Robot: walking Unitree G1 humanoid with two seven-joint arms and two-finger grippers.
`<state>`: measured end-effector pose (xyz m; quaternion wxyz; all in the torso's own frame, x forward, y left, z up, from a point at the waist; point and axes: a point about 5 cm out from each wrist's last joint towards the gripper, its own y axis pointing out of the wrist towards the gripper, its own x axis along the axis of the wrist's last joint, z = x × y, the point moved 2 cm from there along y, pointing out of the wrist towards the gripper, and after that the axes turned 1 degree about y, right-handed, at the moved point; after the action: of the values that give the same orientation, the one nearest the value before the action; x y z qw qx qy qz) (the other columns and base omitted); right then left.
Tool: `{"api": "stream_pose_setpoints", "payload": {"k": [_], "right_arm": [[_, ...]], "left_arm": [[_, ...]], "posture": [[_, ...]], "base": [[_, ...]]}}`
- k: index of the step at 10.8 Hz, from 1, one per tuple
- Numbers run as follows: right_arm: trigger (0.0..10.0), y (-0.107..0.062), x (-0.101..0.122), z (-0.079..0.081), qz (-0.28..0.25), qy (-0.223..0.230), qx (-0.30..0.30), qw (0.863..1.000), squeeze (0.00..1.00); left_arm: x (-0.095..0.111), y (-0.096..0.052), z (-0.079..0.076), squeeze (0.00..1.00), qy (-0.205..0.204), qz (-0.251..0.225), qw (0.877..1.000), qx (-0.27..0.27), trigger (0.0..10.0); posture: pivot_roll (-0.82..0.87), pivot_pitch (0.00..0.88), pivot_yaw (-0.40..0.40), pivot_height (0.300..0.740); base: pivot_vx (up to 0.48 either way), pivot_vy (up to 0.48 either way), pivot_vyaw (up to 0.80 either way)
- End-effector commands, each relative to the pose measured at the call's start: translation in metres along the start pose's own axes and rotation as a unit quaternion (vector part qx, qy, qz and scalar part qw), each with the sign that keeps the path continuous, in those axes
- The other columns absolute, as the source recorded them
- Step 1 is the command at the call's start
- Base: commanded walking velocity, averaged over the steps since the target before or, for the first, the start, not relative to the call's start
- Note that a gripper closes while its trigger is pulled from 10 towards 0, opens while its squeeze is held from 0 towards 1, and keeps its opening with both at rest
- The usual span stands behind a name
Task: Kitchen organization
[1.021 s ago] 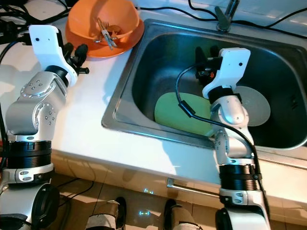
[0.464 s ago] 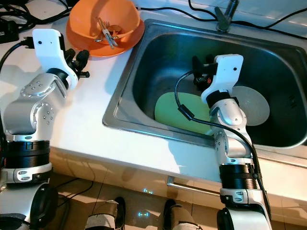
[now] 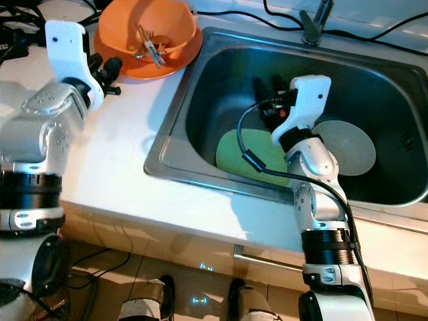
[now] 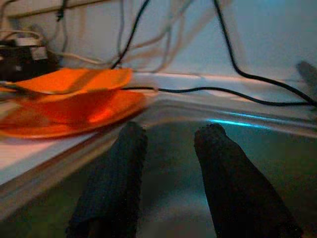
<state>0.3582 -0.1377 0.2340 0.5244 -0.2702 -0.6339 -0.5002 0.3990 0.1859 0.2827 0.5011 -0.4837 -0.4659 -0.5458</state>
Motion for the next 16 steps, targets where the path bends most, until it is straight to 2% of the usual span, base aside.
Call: {"api": "stream_pose_setpoints", "payload": {"k": [1, 5, 7, 9, 12, 15, 16], "right_arm": [[10.0, -0.003, 0.002, 0.008, -0.005, 0.002, 0.026, 1.0, 0.0], [10.0, -0.003, 0.0, 0.015, -0.007, 0.009, 0.041, 0.999, 0.0], [10.0, -0.007, 0.0, 0.02, -0.006, 0.012, 0.053, 0.999, 0.0], [10.0, -0.009, -0.001, 0.024, -0.006, 0.017, 0.058, 0.998, 0.0], [10.0, -0.011, -0.003, 0.028, -0.004, 0.021, 0.062, 0.998, 0.0], [10.0, -0.011, -0.005, 0.031, -0.002, 0.025, 0.066, 0.997, 0.0], [10.0, -0.012, -0.005, 0.031, -0.001, 0.026, 0.067, 0.997, 0.0]], "left_arm": [[0.006, 0.003, 0.001, 0.0, 0.005, -0.002, 1.0, -0.007, 10.0], [0.0, 0.019, 0.003, 0.0, 0.001, 0.03, 0.999, -0.032, 10.0], [-0.003, 0.03, -0.003, 0.0, 0.011, 0.041, 0.998, -0.055, 10.0], [0.014, 0.036, -0.012, 0.0, 0.037, 0.022, 0.997, -0.07, 10.0], [0.021, 0.043, -0.021, 0.0, 0.059, 0.023, 0.994, -0.095, 10.0], [0.024, 0.048, -0.034, 0.0, 0.058, 0.032, 0.991, -0.117, 10.0], [0.025, 0.049, -0.037, 0.0, 0.035, 0.035, 0.991, -0.122, 10.0]], "posture": [[0.2, 0.217, -0.049, 0.74], [0.2, 0.226, -0.028, 0.74], [0.19, 0.231, -0.021, 0.74], [0.19, 0.235, -0.012, 0.74], [0.19, 0.237, -0.005, 0.74], [0.2, 0.239, 0.003, 0.74], [0.2, 0.24, 0.003, 0.74]], "base": [[0.0, 0.0, 0.0], [0.0, 0.0, 0.0], [0.0, 0.0, 0.0], [0.0, 0.0, 0.0], [0.0, 0.0, 0.0], [0.0, 0.0, 0.0], [0.0, 0.0, 0.0]]}}
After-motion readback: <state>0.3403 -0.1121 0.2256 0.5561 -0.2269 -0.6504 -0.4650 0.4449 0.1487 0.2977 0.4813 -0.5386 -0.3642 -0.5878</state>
